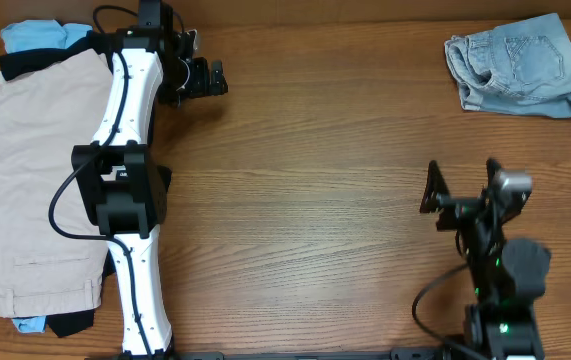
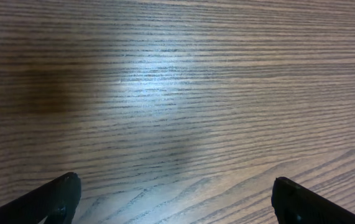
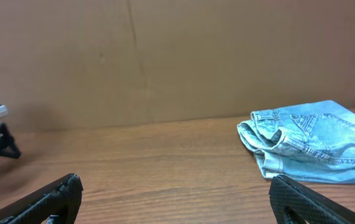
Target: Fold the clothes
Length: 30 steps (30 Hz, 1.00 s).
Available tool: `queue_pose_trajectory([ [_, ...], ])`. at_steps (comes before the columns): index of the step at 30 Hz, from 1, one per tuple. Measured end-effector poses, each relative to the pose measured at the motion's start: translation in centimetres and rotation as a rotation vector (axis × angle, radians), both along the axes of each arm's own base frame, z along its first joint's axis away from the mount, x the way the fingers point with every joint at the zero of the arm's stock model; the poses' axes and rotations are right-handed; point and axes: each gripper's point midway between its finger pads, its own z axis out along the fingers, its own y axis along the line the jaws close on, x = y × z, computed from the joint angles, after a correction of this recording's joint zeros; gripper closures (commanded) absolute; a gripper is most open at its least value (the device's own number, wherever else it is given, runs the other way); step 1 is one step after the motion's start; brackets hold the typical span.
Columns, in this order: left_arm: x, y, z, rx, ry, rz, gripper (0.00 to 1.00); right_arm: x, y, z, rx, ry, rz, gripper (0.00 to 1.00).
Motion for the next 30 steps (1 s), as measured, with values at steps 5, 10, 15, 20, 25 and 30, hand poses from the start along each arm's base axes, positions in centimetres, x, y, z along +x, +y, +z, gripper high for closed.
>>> queue_pose_trajectory([
  [5, 0.0, 0.0, 0.0, 0.0, 0.0, 0.0, 0.0, -1.9, 0.1, -0.9, 0.0, -0.068, 0.004, 0.0],
  [10, 0.0, 0.0, 0.0, 0.0, 0.0, 0.0, 0.0, -2.5, 0.1, -2.4, -0.001, -0.092, 0.005, 0.0],
  [15, 0.0, 0.0, 0.0, 0.0, 0.0, 0.0, 0.0, -3.0, 0.1, -4.1, -0.001, -0.089, 0.004, 0.0],
  [20, 0.0, 0.0, 0.0, 0.0, 0.0, 0.0, 0.0, -3.7, 0.1, -5.2, -0.002, -0.054, 0.004, 0.0],
  [25, 0.0, 0.0, 0.0, 0.001, 0.0, 0.0, 0.0, -4.3, -0.2, -6.2, -0.002, -0.022, -0.015, 0.0],
  [30, 0.0, 0.0, 0.0, 0.003, 0.0, 0.001, 0.0, -4.3, -0.6, -6.1, -0.003, -0.024, -0.04, 0.0],
])
